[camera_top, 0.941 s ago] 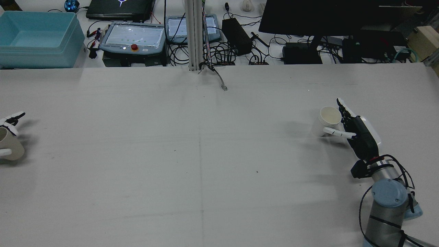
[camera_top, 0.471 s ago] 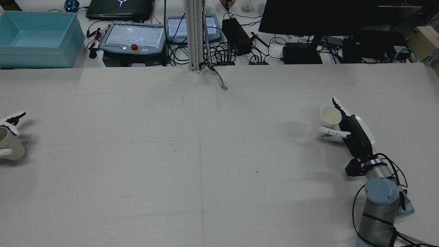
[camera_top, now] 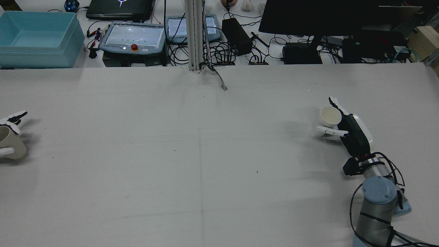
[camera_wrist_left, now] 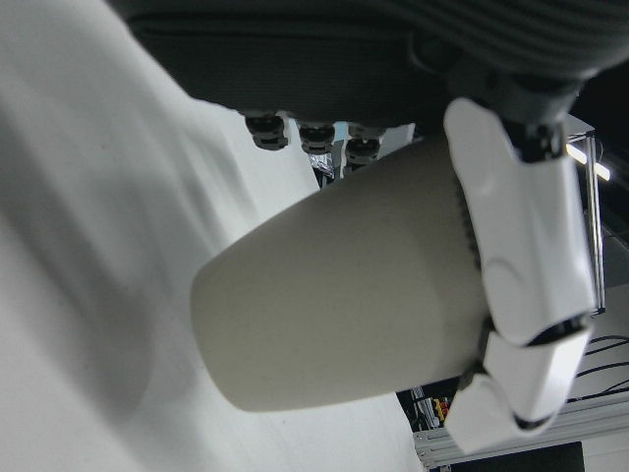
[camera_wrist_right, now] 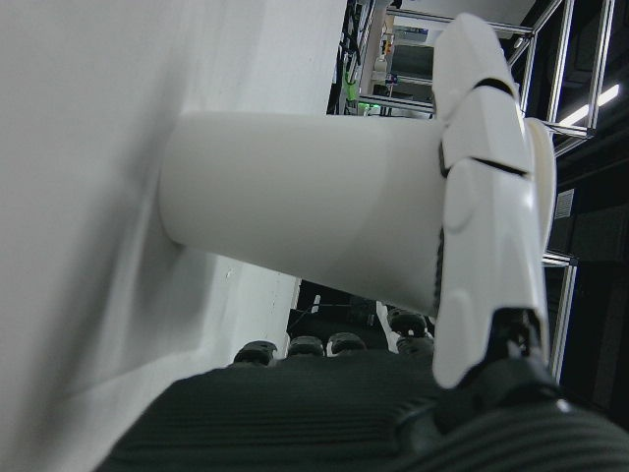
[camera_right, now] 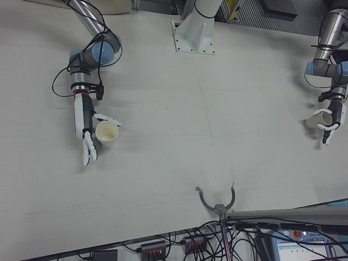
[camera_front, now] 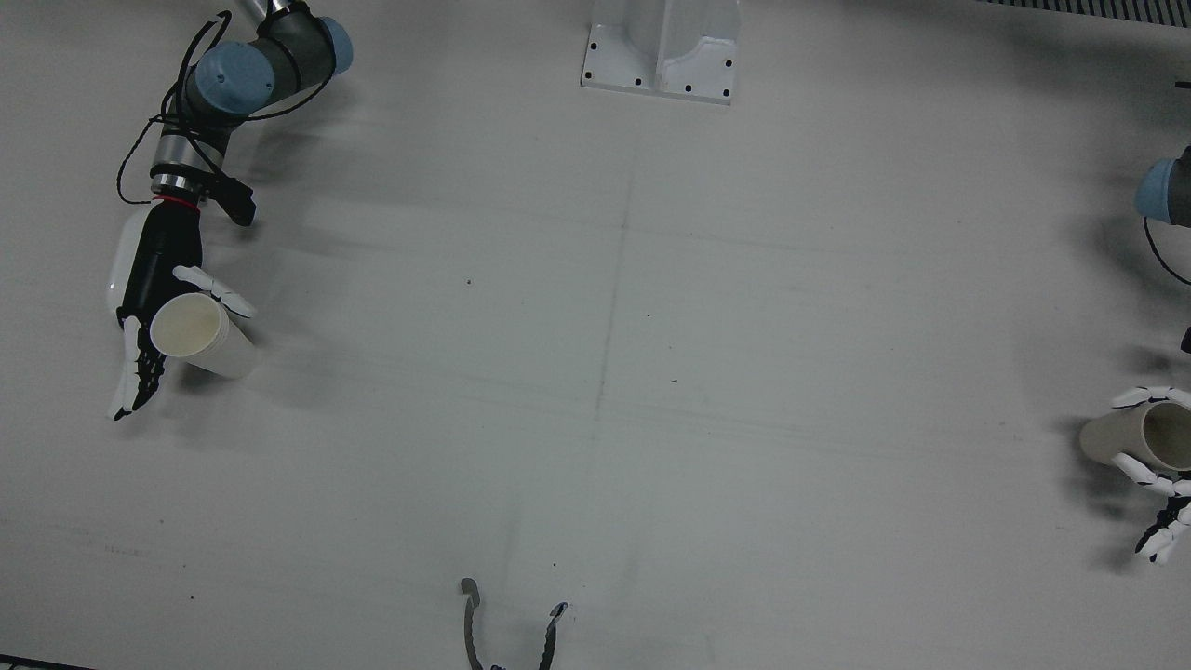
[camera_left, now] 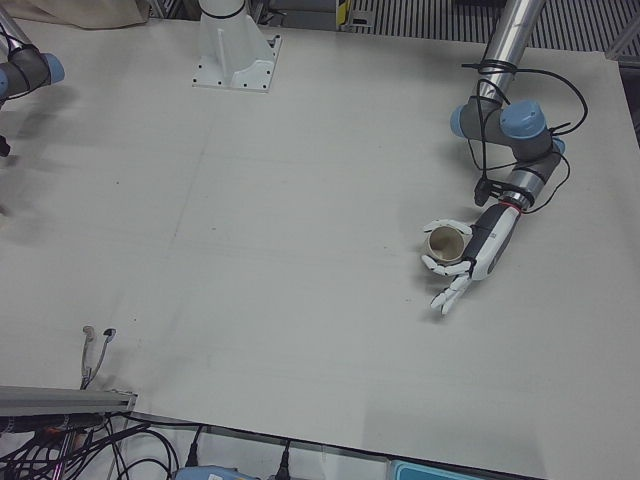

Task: Pour water
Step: 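Close the right hand around the cup stack and lift it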

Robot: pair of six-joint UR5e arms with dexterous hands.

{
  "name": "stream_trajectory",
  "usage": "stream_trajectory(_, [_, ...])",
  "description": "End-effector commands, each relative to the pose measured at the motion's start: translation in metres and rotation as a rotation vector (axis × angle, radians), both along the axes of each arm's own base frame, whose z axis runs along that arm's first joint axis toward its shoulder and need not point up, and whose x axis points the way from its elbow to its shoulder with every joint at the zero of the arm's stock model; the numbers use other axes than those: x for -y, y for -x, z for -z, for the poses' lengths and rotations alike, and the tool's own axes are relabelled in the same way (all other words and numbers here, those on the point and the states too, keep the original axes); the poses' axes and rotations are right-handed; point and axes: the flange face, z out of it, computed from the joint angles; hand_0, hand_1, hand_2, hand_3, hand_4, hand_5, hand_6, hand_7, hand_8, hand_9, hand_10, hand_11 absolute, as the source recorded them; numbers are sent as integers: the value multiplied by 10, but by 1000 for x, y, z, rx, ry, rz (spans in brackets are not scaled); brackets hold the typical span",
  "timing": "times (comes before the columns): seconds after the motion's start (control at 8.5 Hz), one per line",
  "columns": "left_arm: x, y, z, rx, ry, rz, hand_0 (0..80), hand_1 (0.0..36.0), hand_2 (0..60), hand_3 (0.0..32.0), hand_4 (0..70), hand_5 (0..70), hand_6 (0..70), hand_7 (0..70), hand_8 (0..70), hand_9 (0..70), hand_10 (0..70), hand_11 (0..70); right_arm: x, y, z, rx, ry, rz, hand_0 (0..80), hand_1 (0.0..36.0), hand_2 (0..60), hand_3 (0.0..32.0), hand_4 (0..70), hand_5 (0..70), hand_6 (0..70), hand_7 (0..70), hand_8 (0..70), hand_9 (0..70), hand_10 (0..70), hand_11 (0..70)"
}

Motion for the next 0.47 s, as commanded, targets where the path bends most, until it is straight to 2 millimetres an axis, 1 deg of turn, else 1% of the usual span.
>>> stream_trajectory(0.0, [-2,2,-8,4,8,1,516,174,302,0,601,513,117,84,53,33,30,51,4,7,9,9,-7,1,640,308,128,0,23,4,0,0,0,0,0,22])
stream_trajectory(0.24, [-1,1,-8,5,6,2,514,173,311,0,601,512,116,82,53,32,29,50,5,7,9,7,-8,-5,652,317,144,0,31,13,0,0,0,0,0,23])
stream_trajectory(0.35, [0,0,-6,3,6,1,514,175,314,0,600,513,116,83,54,33,29,51,6,11,13,11,-11,-7,646,316,144,0,31,13,0,0,0,0,0,22])
